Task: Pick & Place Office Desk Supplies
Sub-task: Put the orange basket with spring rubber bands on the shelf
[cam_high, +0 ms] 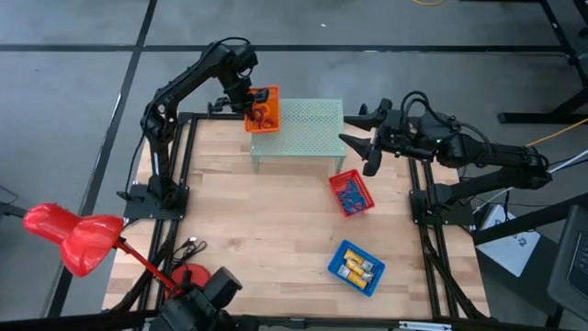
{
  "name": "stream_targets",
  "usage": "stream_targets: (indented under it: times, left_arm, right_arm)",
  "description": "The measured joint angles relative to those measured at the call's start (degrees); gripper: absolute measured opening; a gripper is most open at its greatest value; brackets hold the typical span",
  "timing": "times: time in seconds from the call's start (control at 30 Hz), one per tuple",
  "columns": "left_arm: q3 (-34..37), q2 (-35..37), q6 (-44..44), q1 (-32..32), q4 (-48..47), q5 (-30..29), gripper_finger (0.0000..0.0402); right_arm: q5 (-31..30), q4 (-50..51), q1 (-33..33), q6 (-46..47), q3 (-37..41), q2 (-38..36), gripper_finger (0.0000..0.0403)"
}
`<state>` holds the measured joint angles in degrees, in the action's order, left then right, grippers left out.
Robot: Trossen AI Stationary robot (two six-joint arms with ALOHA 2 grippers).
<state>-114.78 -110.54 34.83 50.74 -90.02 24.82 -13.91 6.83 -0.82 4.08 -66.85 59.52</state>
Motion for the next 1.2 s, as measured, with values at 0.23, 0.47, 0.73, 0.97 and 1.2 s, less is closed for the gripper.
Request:
stream_targets:
  times: [0.23,0.47,0.73,0.97,1.2]
  left_arm:
    - [0.0,0.0,1.0,-0.1,0.0,0.7,0.0003]
    - [0.0,-3.4,0.5,-1.4,0.0,1.6,0.0003]
    - [0.0,-6.9,-1.5,-2.8,0.0,4.5,0.0003]
    - [0.0,-6.5,-2.0,-2.1,0.0,3.8,0.0003]
    - [0.0,-6.3,-2.1,-1.0,0.0,3.7,0.0003]
  right_arm:
    - [1.3,-0.1,0.0,-0.3,0.0,0.1,0.0229]
    - [1.4,-0.1,0.0,-0.5,0.0,0.1,0.0229]
    - [1.4,0.0,0.0,-0.5,0.0,0.1,0.0229]
    - [1.4,0.0,0.0,-0.4,0.0,0.1,0.0229]
    - [1.4,0.0,0.0,-0.4,0.0,0.1,0.0229]
